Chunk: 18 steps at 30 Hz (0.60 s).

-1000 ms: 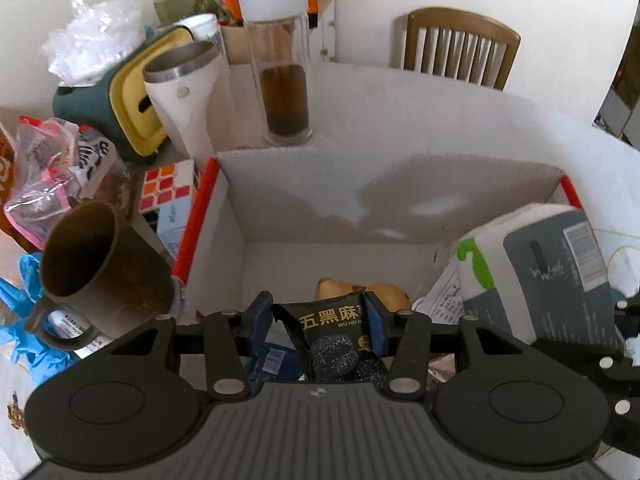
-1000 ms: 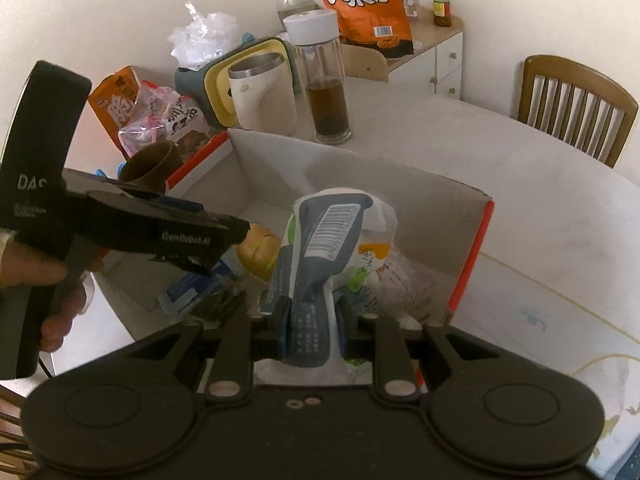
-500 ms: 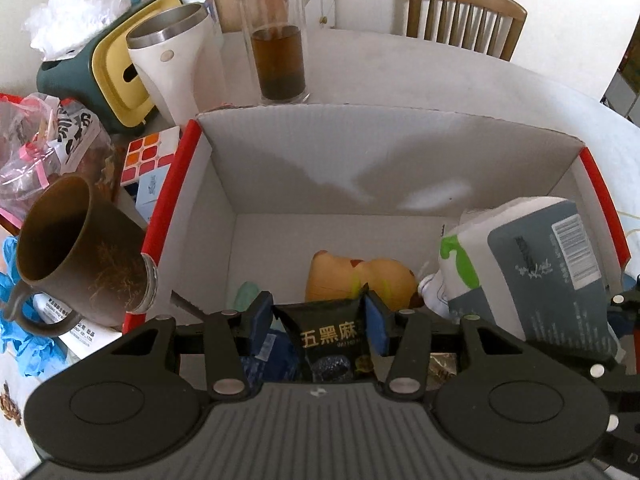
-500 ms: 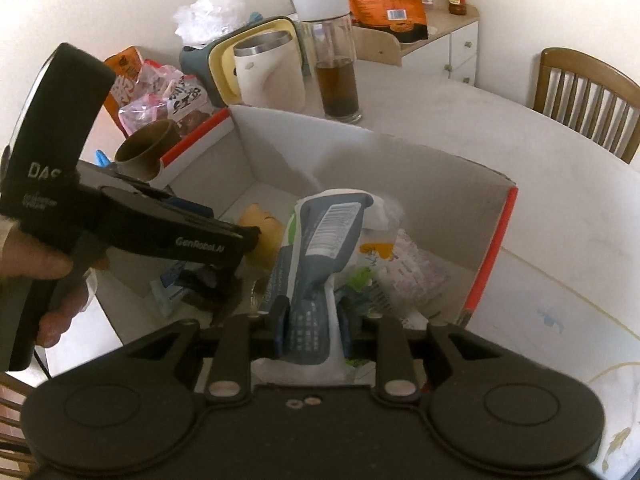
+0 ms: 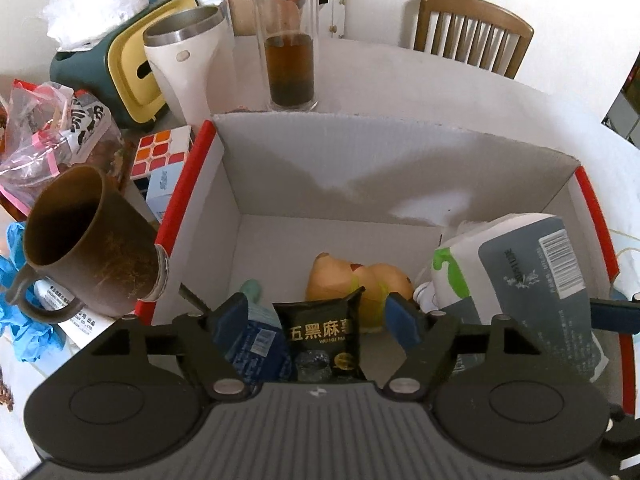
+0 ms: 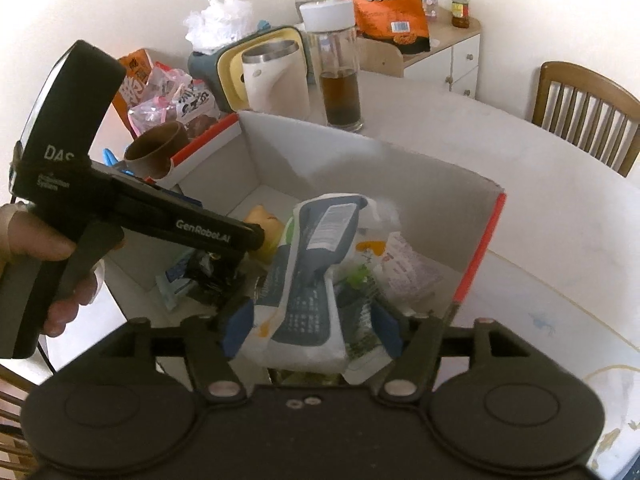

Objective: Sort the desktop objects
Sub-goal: 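Lower both held items into the box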

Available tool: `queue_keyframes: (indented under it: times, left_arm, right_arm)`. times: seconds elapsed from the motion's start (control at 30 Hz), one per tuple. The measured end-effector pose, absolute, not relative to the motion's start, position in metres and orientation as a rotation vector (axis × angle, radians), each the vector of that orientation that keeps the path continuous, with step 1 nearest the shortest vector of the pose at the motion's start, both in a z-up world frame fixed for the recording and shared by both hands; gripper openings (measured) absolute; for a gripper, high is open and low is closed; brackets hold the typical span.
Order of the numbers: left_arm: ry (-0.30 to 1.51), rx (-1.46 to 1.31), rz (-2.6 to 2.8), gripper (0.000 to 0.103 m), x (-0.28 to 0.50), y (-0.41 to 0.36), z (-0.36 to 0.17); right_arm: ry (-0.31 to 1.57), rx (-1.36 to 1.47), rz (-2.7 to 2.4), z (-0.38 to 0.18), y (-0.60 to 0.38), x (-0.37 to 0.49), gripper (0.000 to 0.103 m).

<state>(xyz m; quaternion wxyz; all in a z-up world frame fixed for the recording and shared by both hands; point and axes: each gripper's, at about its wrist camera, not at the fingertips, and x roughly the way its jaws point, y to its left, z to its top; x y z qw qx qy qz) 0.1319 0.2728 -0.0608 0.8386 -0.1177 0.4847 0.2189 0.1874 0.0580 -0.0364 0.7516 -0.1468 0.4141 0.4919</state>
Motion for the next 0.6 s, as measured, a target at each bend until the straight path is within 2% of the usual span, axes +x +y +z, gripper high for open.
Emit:
queue_keyframes:
  times: [0.17,0.6]
  left_arm:
    - [1.007,-0.261,0.452,0.075,0.129,0.271,-0.056]
    - [0.967,-0.258,0.432,0.075,0.114,0.260,-0.038]
  right_arm:
    - [0.879,-0.303,1.089,-0.028,0.050,0.185,0.070]
    - [0.832,-0.280,1.085,-0.010,0.035,0.176,0.071]
